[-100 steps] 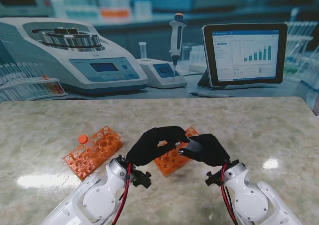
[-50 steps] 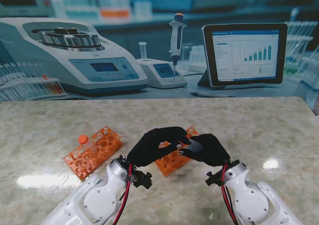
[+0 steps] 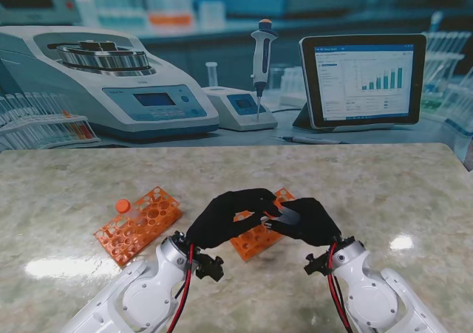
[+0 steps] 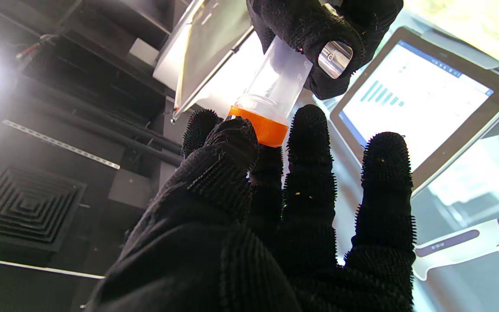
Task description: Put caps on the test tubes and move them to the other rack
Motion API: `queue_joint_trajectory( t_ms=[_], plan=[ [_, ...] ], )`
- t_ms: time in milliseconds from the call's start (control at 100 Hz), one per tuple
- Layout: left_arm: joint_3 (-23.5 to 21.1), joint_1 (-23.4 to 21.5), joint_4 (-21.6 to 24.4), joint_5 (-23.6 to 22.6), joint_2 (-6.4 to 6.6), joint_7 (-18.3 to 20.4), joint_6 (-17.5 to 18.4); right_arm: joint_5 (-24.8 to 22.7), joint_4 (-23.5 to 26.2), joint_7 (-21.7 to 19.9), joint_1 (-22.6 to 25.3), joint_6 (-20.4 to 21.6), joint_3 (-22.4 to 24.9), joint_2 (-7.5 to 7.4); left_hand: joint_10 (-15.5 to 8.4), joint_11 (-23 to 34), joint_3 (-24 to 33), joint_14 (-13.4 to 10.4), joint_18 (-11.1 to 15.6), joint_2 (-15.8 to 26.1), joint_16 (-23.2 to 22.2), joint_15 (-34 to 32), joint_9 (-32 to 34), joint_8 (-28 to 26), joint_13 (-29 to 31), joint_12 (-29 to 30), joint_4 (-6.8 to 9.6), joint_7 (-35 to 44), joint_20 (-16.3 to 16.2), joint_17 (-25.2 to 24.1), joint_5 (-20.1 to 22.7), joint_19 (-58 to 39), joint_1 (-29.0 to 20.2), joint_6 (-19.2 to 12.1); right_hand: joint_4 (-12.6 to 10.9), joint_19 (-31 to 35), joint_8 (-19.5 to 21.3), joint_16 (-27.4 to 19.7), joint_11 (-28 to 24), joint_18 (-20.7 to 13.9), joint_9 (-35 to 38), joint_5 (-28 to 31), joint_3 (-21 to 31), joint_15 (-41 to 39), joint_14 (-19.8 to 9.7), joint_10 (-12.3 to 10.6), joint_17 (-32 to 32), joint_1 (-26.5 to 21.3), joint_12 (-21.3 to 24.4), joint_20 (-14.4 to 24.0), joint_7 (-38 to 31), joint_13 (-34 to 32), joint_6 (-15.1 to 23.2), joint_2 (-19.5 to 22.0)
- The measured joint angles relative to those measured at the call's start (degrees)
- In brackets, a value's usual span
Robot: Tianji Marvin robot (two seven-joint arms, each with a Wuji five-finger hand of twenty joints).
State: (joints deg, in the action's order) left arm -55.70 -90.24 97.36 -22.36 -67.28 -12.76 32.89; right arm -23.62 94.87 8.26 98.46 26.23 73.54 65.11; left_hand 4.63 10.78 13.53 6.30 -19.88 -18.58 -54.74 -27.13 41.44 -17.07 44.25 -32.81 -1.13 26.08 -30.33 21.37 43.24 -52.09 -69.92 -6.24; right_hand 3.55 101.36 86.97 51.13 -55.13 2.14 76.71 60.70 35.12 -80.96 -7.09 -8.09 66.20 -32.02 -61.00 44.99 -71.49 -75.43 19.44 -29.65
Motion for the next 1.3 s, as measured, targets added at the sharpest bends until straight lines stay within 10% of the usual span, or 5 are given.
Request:
queue_joint_trajectory(
  t_ms=[1300],
  plan=[
    [-1.7,-1.2,3.8,0.3,0.55,1.9,-0.5,0.1,0.0,0.0,-0.1,0.0,0.1,0.01,0.1,2.2,-5.9,0.0,0.0,3.6,10.0,-3.1,-1.4,0.8,-5.5,7.2,0.16,-0.9,-4.2,-3.6,-2.6,0.0,1.5,1.0,0.0,0.0,0.1,0.0,0.0,0.0,0.0,0.0,-0.2,0.0,0.0,0.0,0.0,0.0,0.0,0.0,-0.2,0.0,0.3,0.0]
  ],
)
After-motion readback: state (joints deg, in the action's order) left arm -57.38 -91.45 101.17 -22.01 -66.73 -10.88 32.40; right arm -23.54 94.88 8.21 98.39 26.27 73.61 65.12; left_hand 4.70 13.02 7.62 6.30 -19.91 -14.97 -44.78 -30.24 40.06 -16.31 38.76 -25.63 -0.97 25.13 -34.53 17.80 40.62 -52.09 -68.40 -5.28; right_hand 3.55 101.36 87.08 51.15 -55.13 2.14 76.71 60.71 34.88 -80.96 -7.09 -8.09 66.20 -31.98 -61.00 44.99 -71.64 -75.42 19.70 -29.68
